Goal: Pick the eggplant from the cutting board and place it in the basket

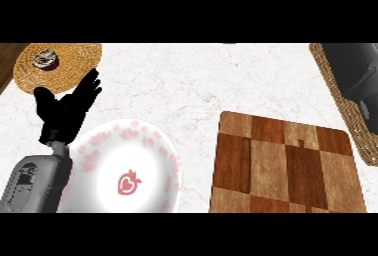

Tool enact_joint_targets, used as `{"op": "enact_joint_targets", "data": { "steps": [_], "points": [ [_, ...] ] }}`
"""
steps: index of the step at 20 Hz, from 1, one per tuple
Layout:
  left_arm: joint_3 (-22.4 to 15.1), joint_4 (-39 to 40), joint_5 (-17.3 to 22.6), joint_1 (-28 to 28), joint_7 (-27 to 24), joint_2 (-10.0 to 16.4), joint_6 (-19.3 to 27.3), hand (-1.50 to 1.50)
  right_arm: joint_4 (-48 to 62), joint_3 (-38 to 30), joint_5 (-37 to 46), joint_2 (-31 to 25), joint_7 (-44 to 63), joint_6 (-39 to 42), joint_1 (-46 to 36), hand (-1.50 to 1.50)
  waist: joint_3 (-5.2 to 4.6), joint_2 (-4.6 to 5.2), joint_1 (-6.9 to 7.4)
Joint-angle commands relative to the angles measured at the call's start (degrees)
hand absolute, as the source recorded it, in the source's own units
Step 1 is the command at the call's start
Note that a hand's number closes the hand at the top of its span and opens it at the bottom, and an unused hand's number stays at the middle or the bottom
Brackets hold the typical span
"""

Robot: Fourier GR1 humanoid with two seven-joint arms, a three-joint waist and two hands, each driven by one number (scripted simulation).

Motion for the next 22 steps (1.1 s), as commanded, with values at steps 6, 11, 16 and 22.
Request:
{"op": "enact_joint_targets", "data": {
  "steps": [6,11,16,22],
  "points": [
    [0.2,-0.3,-0.1,0.5,0.3,-0.1,0.3,0.00,6.6,-0.6,7.1,-6.6,12.8,-0.2,-1.9,1.50,0.05,-0.19,-0.76],
    [0.6,-0.5,0.9,1.4,1.0,0.0,-0.4,0.00,8.6,-1.2,9.2,-9.1,14.9,0.8,-1.1,1.50,0.11,-0.48,-1.16],
    [2.3,1.0,1.1,2.3,-2.0,1.1,-0.8,0.00,8.8,-3.6,8.3,-9.8,13.0,-2.4,1.2,1.50,0.17,-0.52,-2.27],
    [2.4,-1.6,1.5,2.9,0.8,1.3,-0.4,0.00,9.1,-4.9,8.9,-8.2,12.9,-7.7,6.8,1.50,0.30,-1.26,-3.15]
  ]
}}
